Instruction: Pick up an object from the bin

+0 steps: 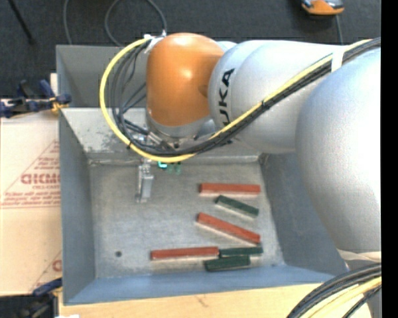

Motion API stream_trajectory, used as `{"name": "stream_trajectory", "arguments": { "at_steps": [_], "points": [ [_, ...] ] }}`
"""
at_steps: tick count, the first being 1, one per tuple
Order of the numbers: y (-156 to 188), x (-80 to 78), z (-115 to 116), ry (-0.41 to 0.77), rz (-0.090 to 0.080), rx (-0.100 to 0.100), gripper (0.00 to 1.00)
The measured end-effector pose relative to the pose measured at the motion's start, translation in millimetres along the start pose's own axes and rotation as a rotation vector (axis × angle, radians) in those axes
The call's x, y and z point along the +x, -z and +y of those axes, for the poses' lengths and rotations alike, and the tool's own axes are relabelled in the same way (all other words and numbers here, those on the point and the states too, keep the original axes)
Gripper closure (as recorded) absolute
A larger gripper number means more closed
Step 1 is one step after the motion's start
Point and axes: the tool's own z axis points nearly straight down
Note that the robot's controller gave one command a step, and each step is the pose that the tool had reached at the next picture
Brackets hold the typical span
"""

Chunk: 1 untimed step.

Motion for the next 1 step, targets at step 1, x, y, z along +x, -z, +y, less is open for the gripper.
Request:
{"name": "stream_trajectory", "arguments": {
  "at_steps": [1],
  "points": [
    [-113.1, 30.7, -67.5, 0.276, 0.000, 0.003, 0.00]
  ]
}}
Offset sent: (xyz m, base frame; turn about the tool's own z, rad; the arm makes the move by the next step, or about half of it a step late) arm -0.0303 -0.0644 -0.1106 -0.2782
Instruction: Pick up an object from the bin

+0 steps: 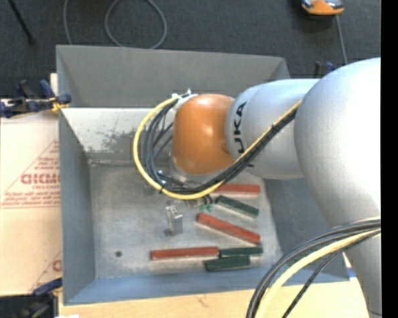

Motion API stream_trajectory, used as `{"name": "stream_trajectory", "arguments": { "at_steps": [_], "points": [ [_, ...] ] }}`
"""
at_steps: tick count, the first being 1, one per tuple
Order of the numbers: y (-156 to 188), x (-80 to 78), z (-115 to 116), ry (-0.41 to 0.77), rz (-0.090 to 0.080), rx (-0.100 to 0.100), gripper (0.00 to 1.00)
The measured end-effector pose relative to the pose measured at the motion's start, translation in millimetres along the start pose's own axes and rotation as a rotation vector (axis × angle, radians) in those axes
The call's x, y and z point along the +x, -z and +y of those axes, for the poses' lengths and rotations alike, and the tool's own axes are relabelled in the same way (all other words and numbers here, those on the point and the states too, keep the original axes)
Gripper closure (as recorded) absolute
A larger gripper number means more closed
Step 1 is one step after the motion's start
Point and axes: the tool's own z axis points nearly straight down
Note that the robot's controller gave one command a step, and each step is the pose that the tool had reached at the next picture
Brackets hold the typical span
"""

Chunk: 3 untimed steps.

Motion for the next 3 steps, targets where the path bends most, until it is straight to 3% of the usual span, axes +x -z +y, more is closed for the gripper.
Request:
{"name": "stream_trajectory", "arguments": {
  "at_steps": [1, 2, 3],
  "points": [
    [47, 28.1, -74, 0.074, -0.010, 0.004, 0.00],
    [-7, 77.0, -116, 0.230, -0.003, 0.000, 0.00],
    [-5, 74.6, -115, 0.228, -0.008, 0.000, 1.00]
  ]
}}
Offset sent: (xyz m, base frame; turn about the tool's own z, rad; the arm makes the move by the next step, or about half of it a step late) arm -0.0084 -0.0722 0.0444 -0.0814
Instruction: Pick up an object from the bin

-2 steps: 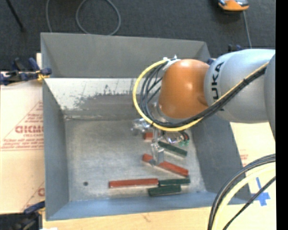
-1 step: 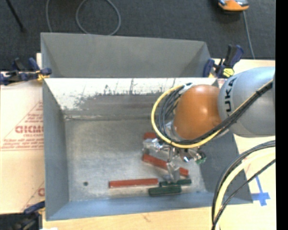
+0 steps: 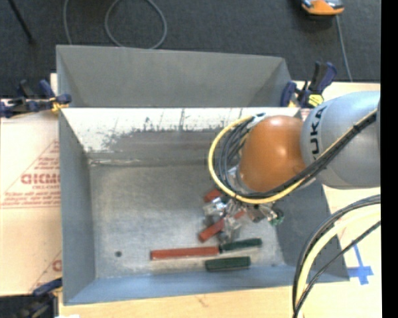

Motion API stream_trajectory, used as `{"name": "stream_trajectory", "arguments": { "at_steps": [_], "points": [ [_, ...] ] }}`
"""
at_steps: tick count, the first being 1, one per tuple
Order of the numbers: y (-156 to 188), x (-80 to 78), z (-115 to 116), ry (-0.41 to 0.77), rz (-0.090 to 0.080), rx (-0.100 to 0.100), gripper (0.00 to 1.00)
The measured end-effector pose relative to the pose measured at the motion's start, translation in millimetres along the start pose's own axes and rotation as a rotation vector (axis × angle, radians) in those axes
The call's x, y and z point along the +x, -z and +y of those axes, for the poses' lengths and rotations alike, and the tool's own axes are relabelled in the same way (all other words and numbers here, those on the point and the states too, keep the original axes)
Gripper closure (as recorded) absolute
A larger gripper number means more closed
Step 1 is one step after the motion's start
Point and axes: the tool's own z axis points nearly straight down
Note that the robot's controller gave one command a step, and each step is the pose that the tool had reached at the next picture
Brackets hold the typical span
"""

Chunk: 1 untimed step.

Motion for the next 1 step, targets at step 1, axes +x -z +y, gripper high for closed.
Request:
{"name": "stream_trajectory", "arguments": {
  "at_steps": [1],
  "points": [
    [199.3, -3.5, -0.2, -0.013, -0.006, 0.005, 1.00]
  ]
}}
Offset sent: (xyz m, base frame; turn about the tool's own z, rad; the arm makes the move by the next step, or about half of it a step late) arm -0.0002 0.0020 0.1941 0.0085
